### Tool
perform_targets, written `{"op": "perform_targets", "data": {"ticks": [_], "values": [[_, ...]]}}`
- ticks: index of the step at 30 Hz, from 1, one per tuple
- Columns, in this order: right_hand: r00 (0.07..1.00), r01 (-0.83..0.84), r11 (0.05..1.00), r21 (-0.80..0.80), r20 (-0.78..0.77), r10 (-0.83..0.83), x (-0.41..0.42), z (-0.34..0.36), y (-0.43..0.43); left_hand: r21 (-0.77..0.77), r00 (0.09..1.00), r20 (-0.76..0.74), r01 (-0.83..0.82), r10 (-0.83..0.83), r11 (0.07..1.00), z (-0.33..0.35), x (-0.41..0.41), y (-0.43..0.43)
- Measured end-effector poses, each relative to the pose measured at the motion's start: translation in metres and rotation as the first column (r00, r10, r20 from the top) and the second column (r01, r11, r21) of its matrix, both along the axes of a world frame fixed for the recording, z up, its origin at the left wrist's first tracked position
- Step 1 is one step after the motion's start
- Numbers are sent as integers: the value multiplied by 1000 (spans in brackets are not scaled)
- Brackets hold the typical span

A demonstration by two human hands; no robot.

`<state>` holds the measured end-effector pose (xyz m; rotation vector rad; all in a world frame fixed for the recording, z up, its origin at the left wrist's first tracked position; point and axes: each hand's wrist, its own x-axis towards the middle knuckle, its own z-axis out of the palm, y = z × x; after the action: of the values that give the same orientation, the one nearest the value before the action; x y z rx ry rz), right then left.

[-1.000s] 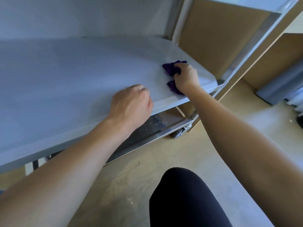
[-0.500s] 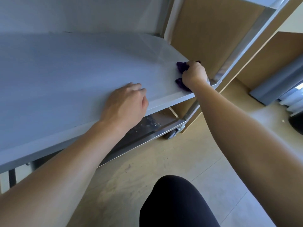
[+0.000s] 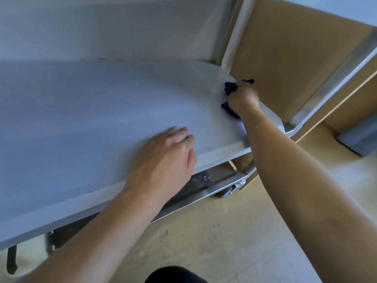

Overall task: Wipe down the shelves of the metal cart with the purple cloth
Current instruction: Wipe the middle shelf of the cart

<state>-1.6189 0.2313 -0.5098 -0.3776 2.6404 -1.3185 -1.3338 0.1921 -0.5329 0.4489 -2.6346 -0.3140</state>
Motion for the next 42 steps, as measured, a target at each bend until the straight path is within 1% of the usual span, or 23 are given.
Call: {"op": "perform_targets", "data": {"ticks": [3, 7, 9, 10, 13, 15, 16, 18, 19, 21, 24, 26, 28, 30, 35, 42], "values": [[997, 10, 1000, -6, 72, -9, -11, 3, -16, 19, 999, 33, 0, -1, 1000, 0, 0, 0], [994, -37, 999, -18, 107, 39, -21, 2, -33, 27, 998, 68, -5, 3, 1000, 2, -1, 0], [996, -86, 996, 33, 16, 85, -26, 1, -40, 33, 998, 70, -8, 5, 999, 3, -1, 0], [995, -93, 995, 28, -19, 94, -30, 0, -44, 38, 997, 71, -7, 5, 999, 3, -1, 1], [991, -103, 991, -83, 81, 110, -40, -3, -56, 45, 997, 72, -6, 3, 999, 4, 0, 1], [988, -109, 990, -90, 103, 118, -46, -4, -62, 45, 997, 79, -6, 2, 999, 5, 1, 2], [989, -128, 990, -62, 70, 132, -47, -4, -66, 43, 996, 86, -4, 0, 999, 5, 1, 2], [978, -183, 983, 33, -94, 185, -51, -3, -73, 42, 996, 93, 0, -4, 999, 5, 1, 1], [972, -178, 983, 49, -149, 183, -54, -4, -77, 41, 996, 94, -1, -3, 999, 5, 1, 2], [966, -191, 978, 86, -161, 202, -59, -2, -86, 39, 995, 97, -9, 5, 999, 6, 2, 2], [955, -207, 960, 191, -175, 240, -65, 0, -96, 28, 995, 102, -7, 4, 1000, 6, 2, 2], [937, -243, 943, 226, -197, 288, -67, -1, -103, 14, 995, 102, -16, 14, 1000, 6, 2, 2], [903, -282, 917, 283, -244, 353, -68, -1, -108, -1, 995, 97, -21, 21, 1000, 6, 1, 3], [872, -328, 890, 317, -259, 414, -68, -1, -112, -3, 995, 100, -14, 14, 1000, 5, 1, 3], [826, -428, 844, 323, -240, 510, -61, -1, -121, 15, 997, 83, -8, 7, 1000, 4, 1, 3], [696, -613, 737, 286, -247, 675, -14, -1, -145, 8, 999, 41, -10, 10, 1000, 2, 1, 3]]}}
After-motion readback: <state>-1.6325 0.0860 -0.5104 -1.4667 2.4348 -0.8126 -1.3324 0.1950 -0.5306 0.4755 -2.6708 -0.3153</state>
